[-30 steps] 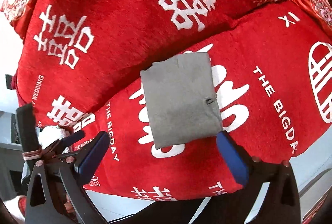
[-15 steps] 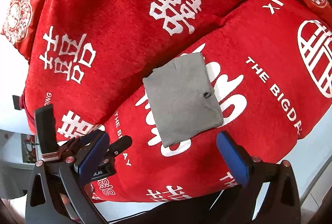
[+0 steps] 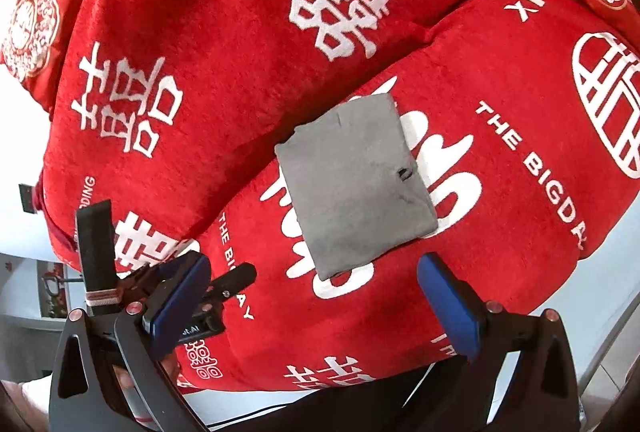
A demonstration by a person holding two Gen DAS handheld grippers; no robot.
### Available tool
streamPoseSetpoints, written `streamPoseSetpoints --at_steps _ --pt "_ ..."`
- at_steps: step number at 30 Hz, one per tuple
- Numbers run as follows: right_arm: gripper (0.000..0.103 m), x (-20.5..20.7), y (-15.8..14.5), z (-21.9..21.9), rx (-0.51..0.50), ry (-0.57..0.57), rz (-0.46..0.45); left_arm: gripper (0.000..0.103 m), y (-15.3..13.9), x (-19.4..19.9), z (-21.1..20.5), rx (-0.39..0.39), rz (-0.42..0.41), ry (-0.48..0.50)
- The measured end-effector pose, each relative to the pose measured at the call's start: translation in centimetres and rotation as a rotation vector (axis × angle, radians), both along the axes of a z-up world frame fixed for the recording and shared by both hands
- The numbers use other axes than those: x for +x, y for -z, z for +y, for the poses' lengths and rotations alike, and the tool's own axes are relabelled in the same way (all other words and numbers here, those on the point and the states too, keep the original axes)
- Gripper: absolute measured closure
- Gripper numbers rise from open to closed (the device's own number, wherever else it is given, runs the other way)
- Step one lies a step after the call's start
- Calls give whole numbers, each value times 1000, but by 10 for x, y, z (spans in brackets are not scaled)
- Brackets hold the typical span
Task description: Fold small clothes
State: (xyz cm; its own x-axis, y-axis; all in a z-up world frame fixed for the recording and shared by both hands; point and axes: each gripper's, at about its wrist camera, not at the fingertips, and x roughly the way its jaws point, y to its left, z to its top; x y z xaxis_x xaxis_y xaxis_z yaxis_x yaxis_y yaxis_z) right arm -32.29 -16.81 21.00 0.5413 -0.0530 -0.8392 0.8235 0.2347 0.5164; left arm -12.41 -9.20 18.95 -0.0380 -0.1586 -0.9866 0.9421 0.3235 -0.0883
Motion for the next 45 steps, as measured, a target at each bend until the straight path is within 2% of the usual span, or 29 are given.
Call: streamPoseSetpoints --at_steps 5,11,17,23,31,38,42,45 --pt "0 12 20 2 68 -5 -9 0 9 18 22 18 25 -18" --pt "0 19 33 2 100 -11 5 0 28 38 48 60 55 -95" --pt "0 17 56 -14 155 -52 26 0 37 43 51 54 64 -200" --pt "0 -2 89 -47 244 -35 -34 0 59 45 38 52 80 -269" --pt "0 -18 161 -100 334 -19 -54 0 118 59 11 44 134 -315" --pt "0 5 218 -148 300 -94 -68 0 179 83 -26 5 184 -311" --pt "0 19 251 -164 324 -151 -120 0 207 94 -39 -31 243 -325" --pt "0 31 272 -168 355 -216 -164 0 225 98 -44 -50 330 -334"
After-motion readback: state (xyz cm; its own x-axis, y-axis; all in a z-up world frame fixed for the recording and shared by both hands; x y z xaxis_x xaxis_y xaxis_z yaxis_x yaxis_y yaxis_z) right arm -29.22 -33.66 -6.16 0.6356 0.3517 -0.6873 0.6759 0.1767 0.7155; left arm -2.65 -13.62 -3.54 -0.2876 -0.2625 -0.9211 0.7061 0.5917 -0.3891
